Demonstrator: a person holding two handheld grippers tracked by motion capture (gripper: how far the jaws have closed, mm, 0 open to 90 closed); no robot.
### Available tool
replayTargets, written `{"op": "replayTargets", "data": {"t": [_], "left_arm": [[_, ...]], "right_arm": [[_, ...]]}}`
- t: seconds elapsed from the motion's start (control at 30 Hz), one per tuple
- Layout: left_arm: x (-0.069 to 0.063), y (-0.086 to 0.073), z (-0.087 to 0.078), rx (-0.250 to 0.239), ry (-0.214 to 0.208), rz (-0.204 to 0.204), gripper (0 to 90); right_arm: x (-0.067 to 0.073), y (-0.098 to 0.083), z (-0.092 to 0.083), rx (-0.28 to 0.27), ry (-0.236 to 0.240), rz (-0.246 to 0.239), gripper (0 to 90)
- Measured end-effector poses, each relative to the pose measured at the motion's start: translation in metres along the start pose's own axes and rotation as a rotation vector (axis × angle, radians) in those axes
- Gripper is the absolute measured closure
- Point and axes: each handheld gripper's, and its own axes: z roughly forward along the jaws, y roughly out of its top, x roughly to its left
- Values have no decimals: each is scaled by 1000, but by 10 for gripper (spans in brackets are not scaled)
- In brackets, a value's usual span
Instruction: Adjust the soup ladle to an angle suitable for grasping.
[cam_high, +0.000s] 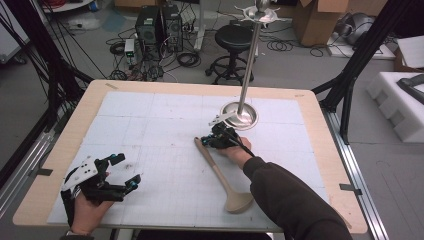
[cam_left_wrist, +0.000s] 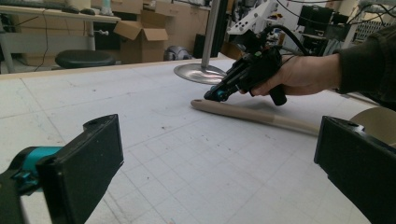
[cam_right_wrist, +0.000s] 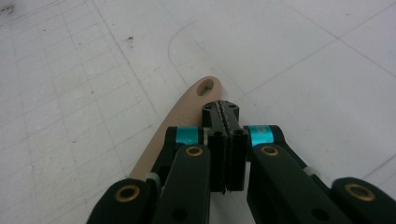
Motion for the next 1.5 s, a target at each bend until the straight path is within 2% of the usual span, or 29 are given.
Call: {"op": "replayTargets", "data": {"t": [0.47, 0.63, 0.87, 1.0, 1.03, 1.33, 1.43, 1.5], "left_arm": [[0, -1, -1, -1, 3, -12, 17], [0, -1, -1, 2, 1, -12, 17], [0, -1, -1, 0, 3, -10, 18], [0, 0, -2, -3, 4, -11, 17], [0, 0, -2, -3, 4, -11, 18], [1, 0, -2, -5, 3, -10, 17], [1, 0, -3, -6, 3, -10, 17], [1, 0, -3, -7, 2, -11, 17]], "right_arm": [[2, 1, 3, 10, 51, 21, 900], [6, 3, 4, 23, 70, -11, 900], [11, 6, 6, 42, 70, -48, 900], [18, 9, 10, 53, 95, -52, 900], [20, 11, 12, 58, 90, -70, 900], [28, 16, 14, 85, 91, -81, 900], [34, 17, 15, 97, 68, -88, 900], [37, 18, 16, 102, 83, -85, 900]]}}
